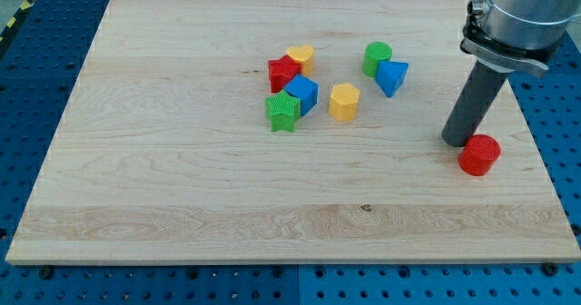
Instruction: Point at the yellow hexagon
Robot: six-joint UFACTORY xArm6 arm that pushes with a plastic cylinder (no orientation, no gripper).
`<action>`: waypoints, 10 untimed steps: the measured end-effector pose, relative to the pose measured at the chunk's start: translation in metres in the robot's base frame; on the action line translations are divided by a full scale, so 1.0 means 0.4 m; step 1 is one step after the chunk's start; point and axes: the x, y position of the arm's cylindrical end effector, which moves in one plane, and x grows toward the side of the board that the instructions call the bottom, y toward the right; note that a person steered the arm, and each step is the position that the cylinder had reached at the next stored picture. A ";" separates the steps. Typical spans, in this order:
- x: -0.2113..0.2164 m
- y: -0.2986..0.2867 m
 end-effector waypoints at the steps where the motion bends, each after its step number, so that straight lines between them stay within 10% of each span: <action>1: 0.037 0.004; 10: 0.001 -0.304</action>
